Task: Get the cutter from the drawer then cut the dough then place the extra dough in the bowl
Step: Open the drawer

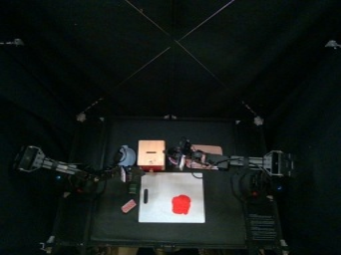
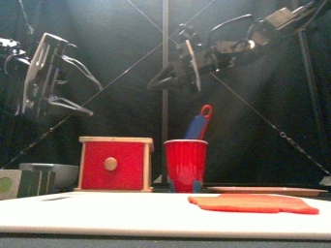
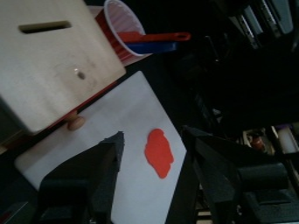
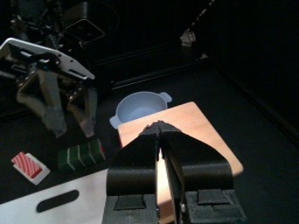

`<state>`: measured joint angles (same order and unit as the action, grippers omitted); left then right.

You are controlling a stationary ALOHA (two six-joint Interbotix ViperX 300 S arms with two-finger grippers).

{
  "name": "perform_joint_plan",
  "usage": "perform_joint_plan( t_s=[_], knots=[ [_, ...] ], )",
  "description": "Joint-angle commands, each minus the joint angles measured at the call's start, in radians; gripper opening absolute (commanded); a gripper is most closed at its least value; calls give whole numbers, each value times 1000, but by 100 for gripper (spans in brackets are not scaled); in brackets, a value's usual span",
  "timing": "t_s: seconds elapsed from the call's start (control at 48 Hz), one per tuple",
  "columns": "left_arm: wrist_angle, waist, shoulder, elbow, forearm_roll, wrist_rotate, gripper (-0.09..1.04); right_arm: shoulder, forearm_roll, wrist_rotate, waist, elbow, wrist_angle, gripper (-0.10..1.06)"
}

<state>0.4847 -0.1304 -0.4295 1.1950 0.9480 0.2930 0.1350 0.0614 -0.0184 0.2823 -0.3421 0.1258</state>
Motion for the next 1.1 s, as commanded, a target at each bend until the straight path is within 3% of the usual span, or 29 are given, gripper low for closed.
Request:
perform_joint_plan(
  t_s=[0.021, 0.271, 0.562, 1.104],
  knots=[
    [5, -2, 44, -48, 48, -2, 90, 46, -5, 0, 26, 118, -98, 3],
    [12, 6, 175, -104, 172, 0, 90, 179, -6, 0, 89, 310, -322, 3],
    [25, 55, 264, -166, 221, -2, 90, 249, -18, 2, 91, 403, -551, 3],
    [12, 100, 390, -219, 256, 0, 85, 255, -25, 2, 86, 400, -574, 3]
  ],
)
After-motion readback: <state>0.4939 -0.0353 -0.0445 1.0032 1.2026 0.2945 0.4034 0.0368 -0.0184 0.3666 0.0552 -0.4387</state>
